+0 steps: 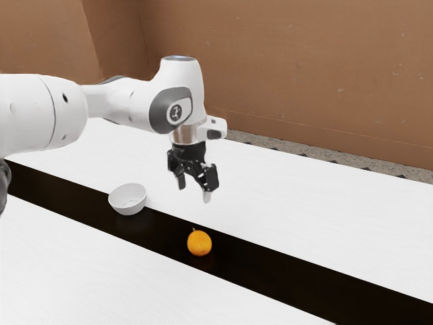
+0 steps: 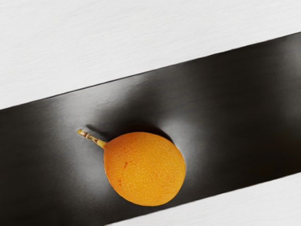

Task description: Place the pear in the bowl.

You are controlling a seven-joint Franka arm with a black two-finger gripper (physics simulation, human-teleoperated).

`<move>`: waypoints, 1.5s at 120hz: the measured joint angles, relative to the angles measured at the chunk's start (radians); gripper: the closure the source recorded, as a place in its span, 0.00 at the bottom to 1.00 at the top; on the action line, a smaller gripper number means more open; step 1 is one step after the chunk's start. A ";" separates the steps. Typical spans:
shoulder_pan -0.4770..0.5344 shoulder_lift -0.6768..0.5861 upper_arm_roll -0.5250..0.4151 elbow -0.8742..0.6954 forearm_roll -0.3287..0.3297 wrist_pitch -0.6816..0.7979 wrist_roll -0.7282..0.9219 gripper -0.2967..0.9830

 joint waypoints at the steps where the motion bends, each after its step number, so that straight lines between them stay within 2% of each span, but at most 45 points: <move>1: 0.001 0.004 0.000 -0.003 -0.005 0.004 -0.001 0.23; 27: 0.012 0.086 -0.003 -0.092 -0.123 0.070 -0.010 0.23; 55: 0.022 0.168 -0.004 -0.111 -0.223 0.134 -0.015 0.23; 66: 0.050 0.188 -0.033 -0.108 -0.246 0.163 -0.017 0.23; 105: 0.062 0.223 -0.044 -0.109 -0.270 0.213 -0.020 0.24; 139: 0.062 0.228 -0.045 -0.109 -0.272 0.223 -0.022 0.39; 180: 0.064 0.225 -0.053 -0.108 -0.263 0.225 -0.028 0.45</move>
